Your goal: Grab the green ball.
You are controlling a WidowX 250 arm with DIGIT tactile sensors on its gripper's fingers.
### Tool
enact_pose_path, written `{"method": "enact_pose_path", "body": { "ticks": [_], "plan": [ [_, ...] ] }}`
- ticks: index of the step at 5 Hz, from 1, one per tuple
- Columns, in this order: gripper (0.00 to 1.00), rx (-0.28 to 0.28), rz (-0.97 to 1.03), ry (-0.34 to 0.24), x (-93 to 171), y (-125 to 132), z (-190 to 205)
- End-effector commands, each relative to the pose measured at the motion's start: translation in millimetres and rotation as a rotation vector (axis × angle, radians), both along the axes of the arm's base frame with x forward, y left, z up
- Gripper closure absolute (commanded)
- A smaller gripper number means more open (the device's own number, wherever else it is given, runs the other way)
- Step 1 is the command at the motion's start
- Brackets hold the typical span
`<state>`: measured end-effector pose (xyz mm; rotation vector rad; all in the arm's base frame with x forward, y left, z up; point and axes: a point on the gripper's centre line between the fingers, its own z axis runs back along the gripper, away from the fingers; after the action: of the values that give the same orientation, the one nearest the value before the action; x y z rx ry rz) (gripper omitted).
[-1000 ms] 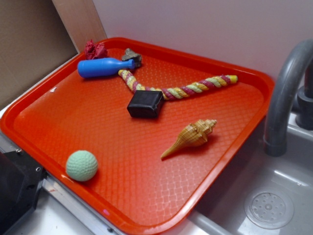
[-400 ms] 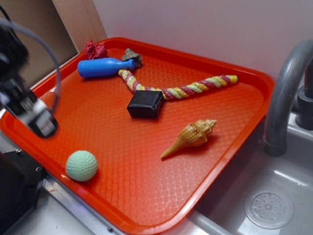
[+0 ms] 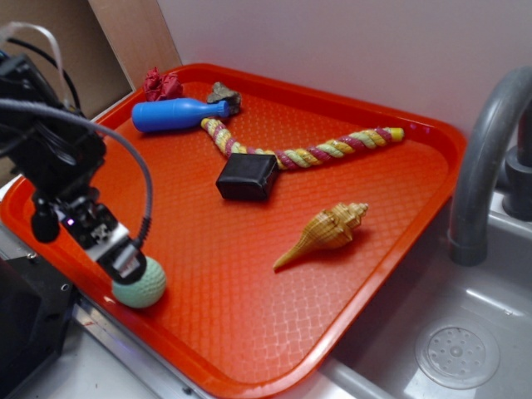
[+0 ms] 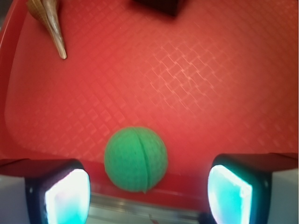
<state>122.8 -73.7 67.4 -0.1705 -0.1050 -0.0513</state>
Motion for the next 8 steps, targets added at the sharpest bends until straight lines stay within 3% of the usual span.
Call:
{"method": "enact_pose_path", "body": {
  "ticks": [1, 2, 4, 5, 6, 7, 8],
  "plan": [
    [0.00, -0.002, -0.053, 0.008, 13.9, -16.5, -27.0],
    [1.00, -0.007, -0.033, 0.032, 17.9, -14.3, -34.7],
    [1.00, -0.019, -0.067, 0.011, 16.7, -13.1, -3.0],
    [1.00, -0.047, -0.081, -0.074, 24.5, -2.6, 47.4],
    [1.00, -0.026, 0.029, -0.116, 42.2, 24.6, 98.0],
    [1.00, 0.133, 0.175, -0.127, 53.4, 54.7, 151.3],
    [1.00, 0.166, 0.191, -0.101, 64.6, 54.5, 199.2]
  ]
}}
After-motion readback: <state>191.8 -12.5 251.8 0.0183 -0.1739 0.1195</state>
